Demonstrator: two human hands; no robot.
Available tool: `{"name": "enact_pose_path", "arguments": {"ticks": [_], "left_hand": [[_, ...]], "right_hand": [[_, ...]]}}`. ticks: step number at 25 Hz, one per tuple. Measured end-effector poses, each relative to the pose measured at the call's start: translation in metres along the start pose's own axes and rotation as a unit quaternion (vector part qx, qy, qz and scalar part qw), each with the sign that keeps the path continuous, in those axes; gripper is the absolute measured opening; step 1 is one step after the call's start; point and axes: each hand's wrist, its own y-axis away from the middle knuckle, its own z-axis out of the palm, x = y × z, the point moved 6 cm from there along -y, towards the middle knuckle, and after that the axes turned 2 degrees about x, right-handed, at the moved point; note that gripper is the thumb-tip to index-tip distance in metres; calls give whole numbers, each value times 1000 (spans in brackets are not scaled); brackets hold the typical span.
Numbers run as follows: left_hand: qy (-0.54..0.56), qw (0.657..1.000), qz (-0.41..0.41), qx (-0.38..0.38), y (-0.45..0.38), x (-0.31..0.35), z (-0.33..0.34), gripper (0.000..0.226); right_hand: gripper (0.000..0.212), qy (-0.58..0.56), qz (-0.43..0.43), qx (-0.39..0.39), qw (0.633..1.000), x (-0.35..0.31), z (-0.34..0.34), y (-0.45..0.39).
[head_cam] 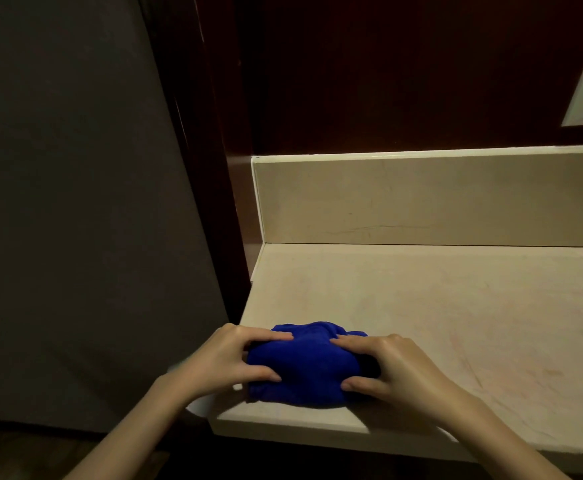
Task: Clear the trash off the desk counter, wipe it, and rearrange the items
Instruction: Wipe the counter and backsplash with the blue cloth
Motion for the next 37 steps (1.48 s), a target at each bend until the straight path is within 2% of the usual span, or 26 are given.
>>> {"name": "enact_pose_path", "arguments": {"ticks": [10,15,20,26,31,37], "left_hand": [[-79,997,-6,16,-88,-29,-37,52],[-244,970,-4,-8,-143,-27,-51,44],[-318,947,-29,-28,-189,-29,-57,43],[-301,952,-41,-23,-227,-38,-62,43],[-240,968,-62,-29,-238,-46,-64,43],[-144,986,-86,-24,-217,-52,-56,64]], "right_hand": [[55,-7,51,24,998,44,-7,-83],[53,-11,75,25,997,71,-11,-129],[58,-32,104,26,994,104,-20,-165],[57,-34,116,49,991,132,-26,-197],[58,-15,118,46,992,144,-30,-213],[57,-57,106,41,992,134,-28,-193]]}}
